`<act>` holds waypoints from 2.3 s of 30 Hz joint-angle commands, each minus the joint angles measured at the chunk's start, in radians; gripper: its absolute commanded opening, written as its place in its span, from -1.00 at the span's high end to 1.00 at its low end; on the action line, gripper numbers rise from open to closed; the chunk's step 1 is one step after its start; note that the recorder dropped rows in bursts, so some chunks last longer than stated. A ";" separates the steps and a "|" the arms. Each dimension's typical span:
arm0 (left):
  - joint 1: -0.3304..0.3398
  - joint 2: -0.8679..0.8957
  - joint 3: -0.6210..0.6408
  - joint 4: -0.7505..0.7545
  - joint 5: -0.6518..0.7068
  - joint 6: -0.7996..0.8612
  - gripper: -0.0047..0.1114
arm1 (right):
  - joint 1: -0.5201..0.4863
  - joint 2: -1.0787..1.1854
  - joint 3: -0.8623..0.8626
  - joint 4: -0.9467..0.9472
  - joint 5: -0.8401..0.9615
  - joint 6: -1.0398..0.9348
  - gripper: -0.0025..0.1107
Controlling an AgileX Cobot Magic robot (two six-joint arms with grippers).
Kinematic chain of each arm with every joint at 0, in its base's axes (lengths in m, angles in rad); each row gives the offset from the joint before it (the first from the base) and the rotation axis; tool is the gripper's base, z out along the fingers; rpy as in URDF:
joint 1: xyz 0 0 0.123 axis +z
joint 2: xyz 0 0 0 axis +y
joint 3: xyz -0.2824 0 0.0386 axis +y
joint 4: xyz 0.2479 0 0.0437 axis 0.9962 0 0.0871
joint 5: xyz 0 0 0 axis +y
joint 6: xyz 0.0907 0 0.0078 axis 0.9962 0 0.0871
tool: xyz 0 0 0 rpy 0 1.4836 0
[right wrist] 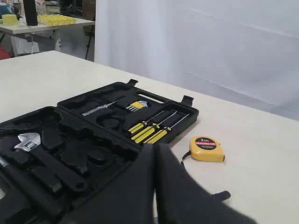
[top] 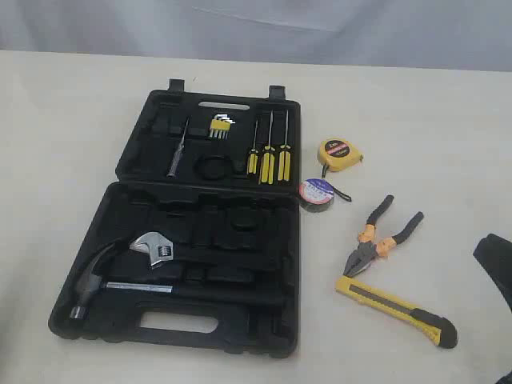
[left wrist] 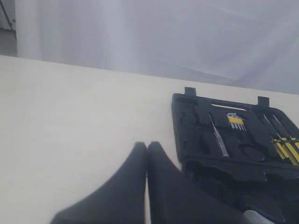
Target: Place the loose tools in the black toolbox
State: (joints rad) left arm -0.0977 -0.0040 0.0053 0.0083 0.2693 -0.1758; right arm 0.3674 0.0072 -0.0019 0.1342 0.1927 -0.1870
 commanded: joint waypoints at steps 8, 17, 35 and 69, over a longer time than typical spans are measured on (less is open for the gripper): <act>-0.006 0.004 -0.005 -0.008 0.003 0.000 0.92 | -0.005 -0.007 0.002 -0.005 -0.009 -0.003 0.96; -0.006 0.004 -0.005 -0.008 0.003 0.000 0.92 | -0.005 -0.007 0.002 -0.005 -0.148 0.010 0.96; -0.006 0.004 -0.005 -0.008 0.003 0.000 0.92 | -0.005 -0.002 -0.111 -0.001 -0.063 0.411 0.96; -0.006 0.004 -0.005 -0.008 0.003 0.000 0.92 | 0.111 1.198 -0.638 -0.172 0.694 -0.123 0.96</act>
State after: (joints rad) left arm -0.0977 -0.0040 0.0053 0.0083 0.2693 -0.1758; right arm 0.4742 1.2063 -0.7085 -0.0160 1.0100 -0.2944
